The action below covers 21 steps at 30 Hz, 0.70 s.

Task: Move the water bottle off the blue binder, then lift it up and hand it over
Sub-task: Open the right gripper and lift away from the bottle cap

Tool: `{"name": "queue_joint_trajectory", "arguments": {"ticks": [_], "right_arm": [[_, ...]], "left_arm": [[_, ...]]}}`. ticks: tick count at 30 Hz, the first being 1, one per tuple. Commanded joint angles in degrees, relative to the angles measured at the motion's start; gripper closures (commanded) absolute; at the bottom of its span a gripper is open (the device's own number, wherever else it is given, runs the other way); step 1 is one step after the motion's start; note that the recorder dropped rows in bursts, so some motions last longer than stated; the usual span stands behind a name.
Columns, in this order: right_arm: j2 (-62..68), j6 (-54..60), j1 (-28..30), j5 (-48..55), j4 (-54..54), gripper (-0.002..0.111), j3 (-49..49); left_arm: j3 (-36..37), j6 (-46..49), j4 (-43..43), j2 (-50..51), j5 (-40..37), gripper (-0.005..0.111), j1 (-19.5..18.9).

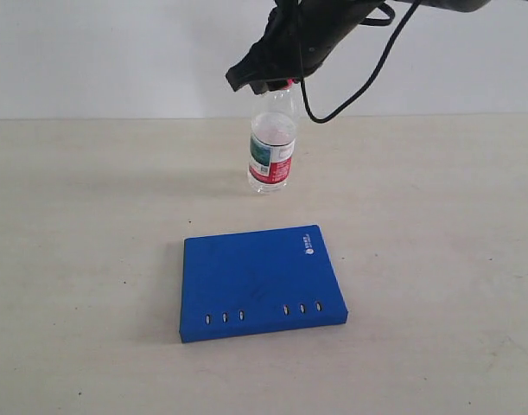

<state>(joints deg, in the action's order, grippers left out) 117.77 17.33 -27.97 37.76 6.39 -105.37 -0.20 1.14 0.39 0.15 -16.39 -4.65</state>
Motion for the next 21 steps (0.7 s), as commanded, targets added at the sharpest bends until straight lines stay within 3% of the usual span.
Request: {"name": "queue_joint_trajectory", "arguments": {"ticks": [1, 3, 8, 12, 21], "right_arm": [[-0.5, -1.1, 0.0, 0.4, 0.0, 0.106, 0.2], [-0.5, -1.8, 0.0, 0.2, 0.0, 0.093, 0.0], [-0.6, -1.8, 0.0, 0.1, -0.1, 0.033, 0.0], [-0.6, -1.8, 0.0, -1.5, 0.0, 0.052, 0.0], [-6.3, -1.8, 0.0, 4.6, -3.2, 0.051, 0.0]], "left_arm": [[0.2, 0.4, -0.4, -0.1, 0.1, 0.102, 0.2], [0.2, 0.4, -0.4, -0.1, 0.1, 0.102, 0.2], [0.2, 0.4, -0.4, -0.1, 0.1, 0.102, 0.2], [0.2, 0.4, -0.4, -0.1, 0.1, 0.102, 0.2], [0.2, 0.4, -0.4, -0.1, 0.1, 0.102, 0.2]]}}
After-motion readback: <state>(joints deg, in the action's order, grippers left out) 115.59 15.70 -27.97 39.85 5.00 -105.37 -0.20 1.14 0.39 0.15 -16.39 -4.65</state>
